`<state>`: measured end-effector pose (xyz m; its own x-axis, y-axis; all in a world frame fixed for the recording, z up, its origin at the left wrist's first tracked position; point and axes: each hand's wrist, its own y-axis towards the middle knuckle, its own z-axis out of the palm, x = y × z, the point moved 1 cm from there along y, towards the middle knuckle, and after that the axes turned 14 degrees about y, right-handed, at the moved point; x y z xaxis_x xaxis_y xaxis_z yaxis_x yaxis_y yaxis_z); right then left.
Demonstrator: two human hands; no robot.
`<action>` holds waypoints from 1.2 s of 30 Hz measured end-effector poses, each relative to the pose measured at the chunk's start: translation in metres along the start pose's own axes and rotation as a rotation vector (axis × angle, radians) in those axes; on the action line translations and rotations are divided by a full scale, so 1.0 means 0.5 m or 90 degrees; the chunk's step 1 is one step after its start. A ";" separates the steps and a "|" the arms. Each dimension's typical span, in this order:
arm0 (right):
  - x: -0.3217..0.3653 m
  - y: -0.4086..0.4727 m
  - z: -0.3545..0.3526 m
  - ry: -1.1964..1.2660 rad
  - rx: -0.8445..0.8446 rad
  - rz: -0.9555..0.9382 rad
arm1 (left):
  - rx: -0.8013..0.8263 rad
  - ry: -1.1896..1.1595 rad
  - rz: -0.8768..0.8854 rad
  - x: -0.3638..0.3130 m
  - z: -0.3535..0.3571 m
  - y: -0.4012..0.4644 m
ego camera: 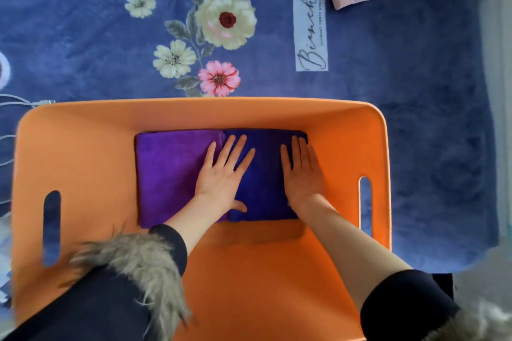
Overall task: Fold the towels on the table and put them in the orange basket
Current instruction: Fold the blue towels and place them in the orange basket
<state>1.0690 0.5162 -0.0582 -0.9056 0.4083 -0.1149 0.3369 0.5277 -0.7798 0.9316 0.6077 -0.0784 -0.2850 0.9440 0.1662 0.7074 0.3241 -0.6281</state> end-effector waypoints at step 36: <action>-0.009 -0.791 0.009 0.998 -0.531 0.383 | -0.267 -0.362 0.305 -0.063 -0.436 -0.474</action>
<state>0.9386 0.3023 0.2479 0.2318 0.6220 0.7479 0.9397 0.0555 -0.3374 0.9137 0.5147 0.2309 -0.0959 0.8466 -0.5235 0.9836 -0.0002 -0.1804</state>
